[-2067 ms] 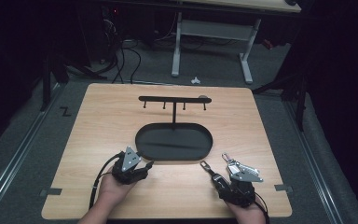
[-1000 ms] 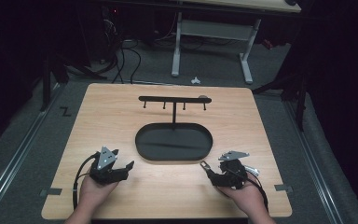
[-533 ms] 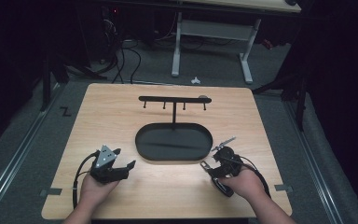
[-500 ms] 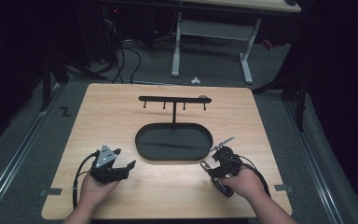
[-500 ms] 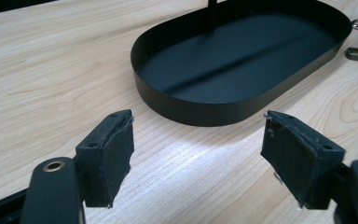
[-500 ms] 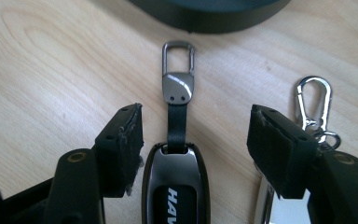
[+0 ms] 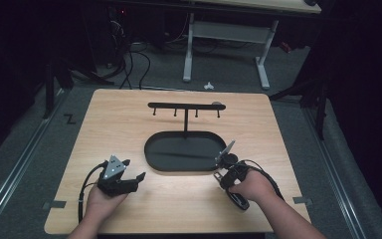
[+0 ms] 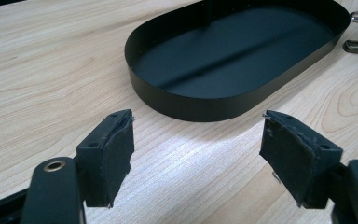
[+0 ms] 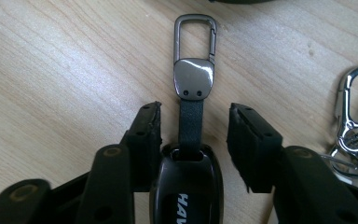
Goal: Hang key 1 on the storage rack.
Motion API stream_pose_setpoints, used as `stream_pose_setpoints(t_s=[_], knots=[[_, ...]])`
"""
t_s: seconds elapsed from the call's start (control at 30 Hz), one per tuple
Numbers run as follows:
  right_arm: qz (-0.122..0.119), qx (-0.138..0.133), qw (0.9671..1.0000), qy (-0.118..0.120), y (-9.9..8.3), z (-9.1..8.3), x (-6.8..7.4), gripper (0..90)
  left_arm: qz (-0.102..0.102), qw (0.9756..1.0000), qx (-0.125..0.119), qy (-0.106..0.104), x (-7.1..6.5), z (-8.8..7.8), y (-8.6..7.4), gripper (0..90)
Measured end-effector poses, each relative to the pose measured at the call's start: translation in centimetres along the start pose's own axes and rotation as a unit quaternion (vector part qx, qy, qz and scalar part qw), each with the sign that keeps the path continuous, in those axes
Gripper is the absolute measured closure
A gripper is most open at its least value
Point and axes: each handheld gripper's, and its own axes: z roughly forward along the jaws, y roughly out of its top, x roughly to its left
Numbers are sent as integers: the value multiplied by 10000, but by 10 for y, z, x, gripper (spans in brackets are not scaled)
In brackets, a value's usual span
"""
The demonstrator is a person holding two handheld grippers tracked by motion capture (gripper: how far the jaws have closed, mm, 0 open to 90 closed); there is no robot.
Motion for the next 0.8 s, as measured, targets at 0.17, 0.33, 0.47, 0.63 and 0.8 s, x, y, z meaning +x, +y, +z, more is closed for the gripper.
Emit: stream_pose_setpoints(t_s=[0.17, 0.33, 0.47, 0.63, 0.8], knots=[[-27, 274, 9996, -13, 5, 3, 3, 635, 33, 10000, 19, -27, -2, 1, 0, 268], [-262, 395, 9989, -26, 8, 7, 6, 717, 54, 9999, 86, -76, -2, 2, -1, 269], [-359, 434, 9984, -109, 8, 7, 9, 771, 52, 9999, 84, -93, -2, 2, -1, 269], [-499, 417, 9978, -142, 7, 7, 11, 793, 49, 9998, 74, -159, -3, 1, 0, 282], [-542, 414, 9976, -135, 7, 7, 11, 793, 38, 9997, -5, -237, -5, 0, 1, 288]])
